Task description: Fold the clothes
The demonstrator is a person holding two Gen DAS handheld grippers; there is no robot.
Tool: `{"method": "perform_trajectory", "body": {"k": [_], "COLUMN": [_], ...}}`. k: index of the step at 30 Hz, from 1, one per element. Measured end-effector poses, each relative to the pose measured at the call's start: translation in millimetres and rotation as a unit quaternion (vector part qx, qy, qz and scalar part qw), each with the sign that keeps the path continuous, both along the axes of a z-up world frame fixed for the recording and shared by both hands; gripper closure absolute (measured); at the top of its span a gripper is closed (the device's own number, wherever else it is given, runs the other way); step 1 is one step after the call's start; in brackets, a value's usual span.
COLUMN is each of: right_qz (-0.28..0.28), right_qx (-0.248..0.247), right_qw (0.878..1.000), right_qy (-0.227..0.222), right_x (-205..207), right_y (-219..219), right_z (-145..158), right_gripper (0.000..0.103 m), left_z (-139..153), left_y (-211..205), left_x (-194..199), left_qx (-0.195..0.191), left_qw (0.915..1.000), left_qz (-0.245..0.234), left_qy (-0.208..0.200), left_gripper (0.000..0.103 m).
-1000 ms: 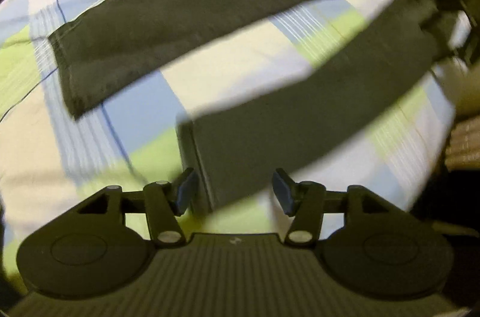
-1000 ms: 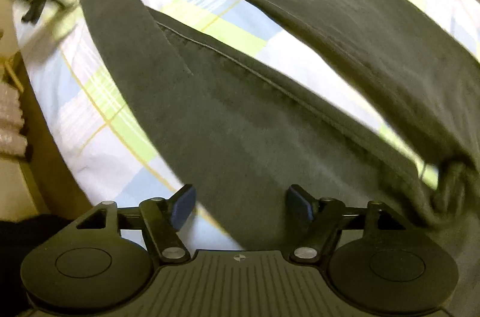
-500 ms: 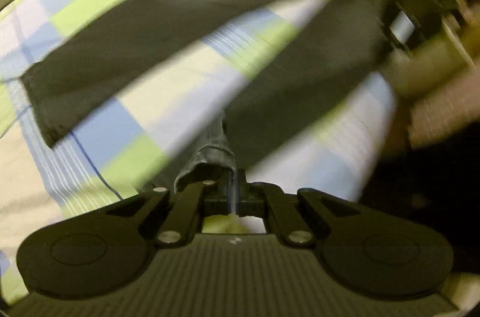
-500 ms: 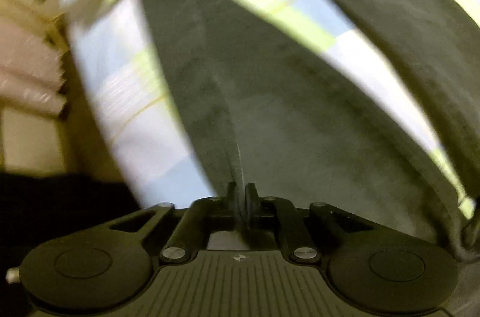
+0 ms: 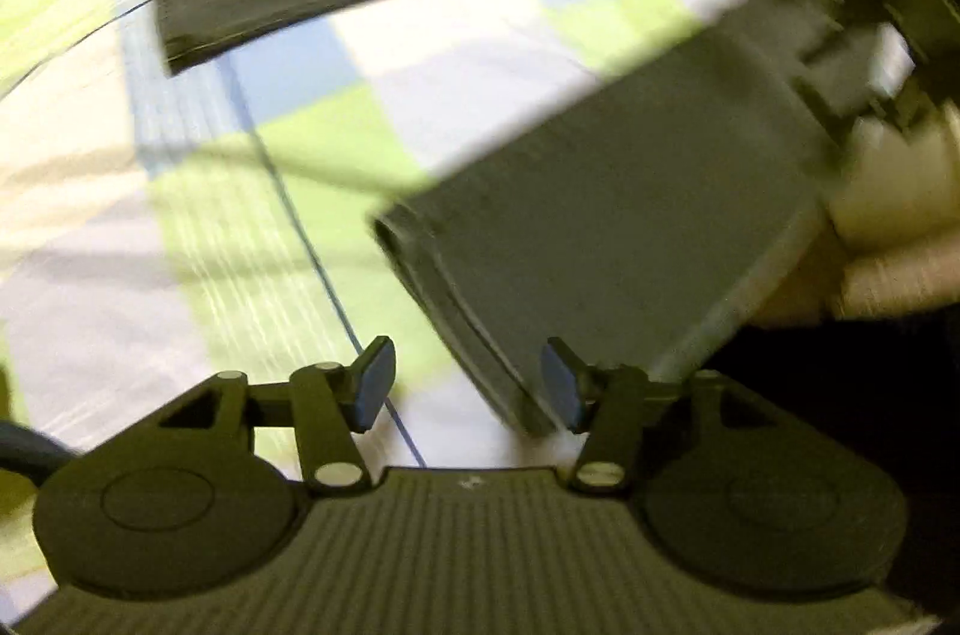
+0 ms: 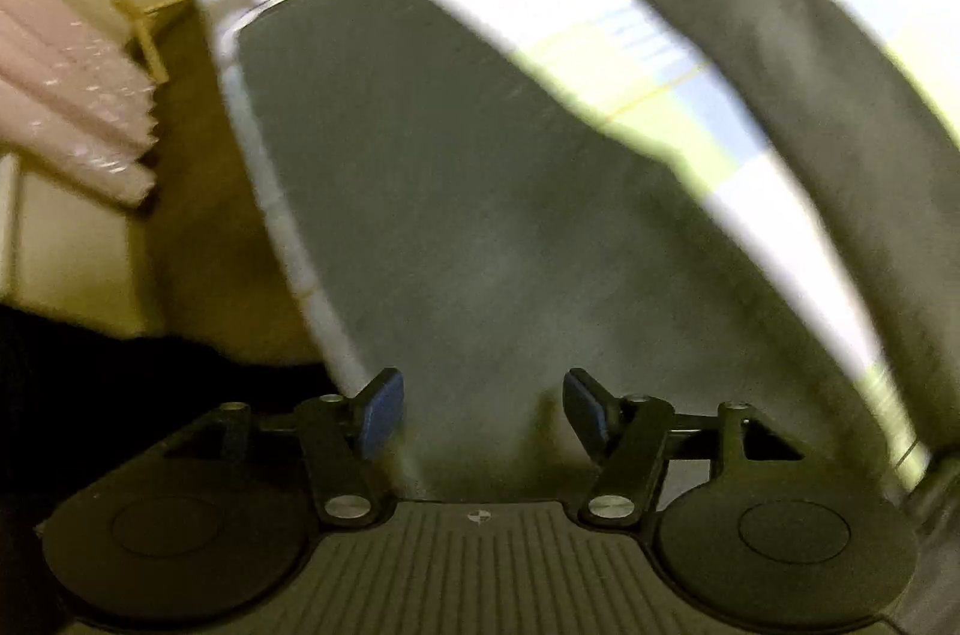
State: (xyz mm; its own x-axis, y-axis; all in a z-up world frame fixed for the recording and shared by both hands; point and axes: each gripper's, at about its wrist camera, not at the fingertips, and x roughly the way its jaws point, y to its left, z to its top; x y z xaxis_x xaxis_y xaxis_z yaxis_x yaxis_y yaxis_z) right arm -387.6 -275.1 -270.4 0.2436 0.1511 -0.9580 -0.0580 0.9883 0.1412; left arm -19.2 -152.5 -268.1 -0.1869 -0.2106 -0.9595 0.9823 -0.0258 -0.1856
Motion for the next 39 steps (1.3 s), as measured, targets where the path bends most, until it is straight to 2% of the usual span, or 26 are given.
{"method": "perform_trajectory", "body": {"k": [4,6,8,11,12,13,14,17,19,21,23,26,27,28,29,30,33,35,37,39], "right_qz": [0.036,0.056,0.073,0.089,0.089,0.094,0.097,0.095,0.085,0.077,0.08,0.061,0.043,0.024,-0.001,-0.026,-0.105,-0.15,-0.202,-0.268], "right_qx": [-0.081,-0.107,-0.105,-0.057,-0.035,-0.013,-0.019,-0.029,-0.032,-0.033,-0.042,-0.06,-0.063,-0.067,-0.069,-0.07,-0.073,-0.083,-0.091,-0.083], "right_qw": [0.995,0.991,0.99,0.994,0.995,0.995,0.995,0.995,0.995,0.994,0.993,0.992,0.992,0.992,0.991,0.991,0.986,0.981,0.972,0.958], "right_qy": [-0.036,-0.052,-0.054,-0.02,-0.006,-0.001,-0.005,-0.027,-0.05,-0.069,-0.073,-0.092,-0.099,-0.106,-0.111,-0.115,-0.103,-0.09,-0.074,-0.056], "right_x": [42,66,83,106,113,116,118,131,145,163,180,186,179,171,160,149,97,67,29,-6], "right_y": [-11,-16,-24,-30,-33,-33,-30,-23,-21,-18,-16,-20,-25,-30,-36,-42,-57,-62,-68,-75], "right_z": [-22,-34,-44,-56,-59,-57,-54,-43,-36,-33,-37,-35,-29,-24,-19,-14,-3,1,6,7], "right_gripper": [0.041,0.041,0.041,0.043,0.067,0.097,0.103,0.103,0.103,0.103,0.103,0.103,0.097,0.073,0.061,0.042,0.041,0.041,0.041,0.041], "left_z": [-43,-48,-48,-38,-33,-24,-17,3,5,-4,-14,-14,-8,-3,2,9,21,22,14,0], "left_y": [-32,-39,-40,-34,-31,-27,-24,-13,-11,-12,-16,-18,-15,-10,-4,4,25,40,54,63], "left_x": [2,-3,-6,-7,-8,-7,-1,20,36,58,69,59,54,50,45,35,3,-22,-50,-78], "left_qx": [0.012,0.004,-0.008,-0.027,-0.034,-0.043,-0.051,-0.069,-0.064,-0.047,-0.023,-0.02,-0.026,-0.033,-0.039,-0.049,-0.071,-0.078,-0.077,-0.072], "left_qw": [0.999,0.9993,0.9996,0.9994,0.9992,0.9988,0.9983,0.9963,0.9949,0.9935,0.9926,0.9943,0.9937,0.9927,0.9912,0.9899,0.9848,0.9782,0.9681,0.9556], "left_qz": [0.042,0.036,0.027,0.019,0.017,0.02,0.025,0.05,0.077,0.103,0.119,0.092,0.085,0.074,0.062,0.045,-0.032,-0.095,-0.163,-0.223], "left_qy": [0.012,0.004,0.005,0.009,0.008,0.014,0.013,0.009,0.001,-0.002,0.007,-0.049,-0.068,-0.089,-0.11,-0.125,-0.155,-0.167,-0.174,-0.179], "left_gripper": [0.058,0.059,0.093,0.094,0.094,0.094,0.094,0.093,0.093,0.092,0.087,0.08,0.08,0.076,0.075,0.074,0.067,0.062,0.061,0.057]}}
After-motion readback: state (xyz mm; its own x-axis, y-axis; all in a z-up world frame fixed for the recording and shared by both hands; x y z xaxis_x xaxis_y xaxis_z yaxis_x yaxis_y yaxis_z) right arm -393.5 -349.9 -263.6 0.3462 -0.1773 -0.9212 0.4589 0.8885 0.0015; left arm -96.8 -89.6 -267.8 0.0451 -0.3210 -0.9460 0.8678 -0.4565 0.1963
